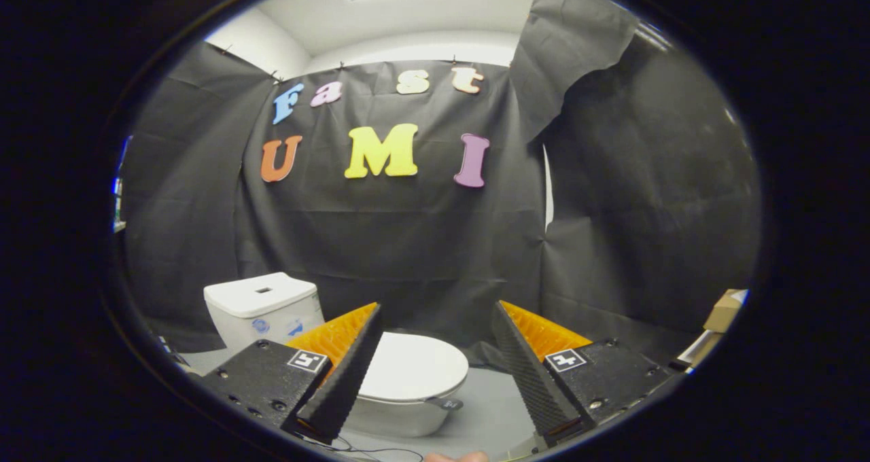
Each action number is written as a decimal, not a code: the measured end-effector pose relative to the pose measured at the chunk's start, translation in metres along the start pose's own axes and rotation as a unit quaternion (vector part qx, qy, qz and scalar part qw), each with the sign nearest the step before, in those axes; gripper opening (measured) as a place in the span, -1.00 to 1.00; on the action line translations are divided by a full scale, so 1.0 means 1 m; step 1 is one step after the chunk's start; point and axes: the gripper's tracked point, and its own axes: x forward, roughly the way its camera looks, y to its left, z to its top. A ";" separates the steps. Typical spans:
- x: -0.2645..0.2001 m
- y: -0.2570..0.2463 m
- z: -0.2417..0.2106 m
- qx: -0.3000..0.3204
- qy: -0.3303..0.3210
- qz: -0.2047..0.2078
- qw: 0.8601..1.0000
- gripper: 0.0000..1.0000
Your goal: Open the toilet lid.
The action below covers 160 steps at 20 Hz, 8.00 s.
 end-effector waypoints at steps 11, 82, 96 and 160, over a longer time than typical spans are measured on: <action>0.025 0.009 -0.026 0.051 0.055 -0.019 0.997 1.00; 0.136 -0.037 -0.297 0.558 0.368 0.003 0.744 -0.83; 0.147 -0.036 -0.242 0.513 0.356 -0.015 0.781 -0.90; 0.180 0.221 0.048 0.115 0.328 0.030 0.937 -0.81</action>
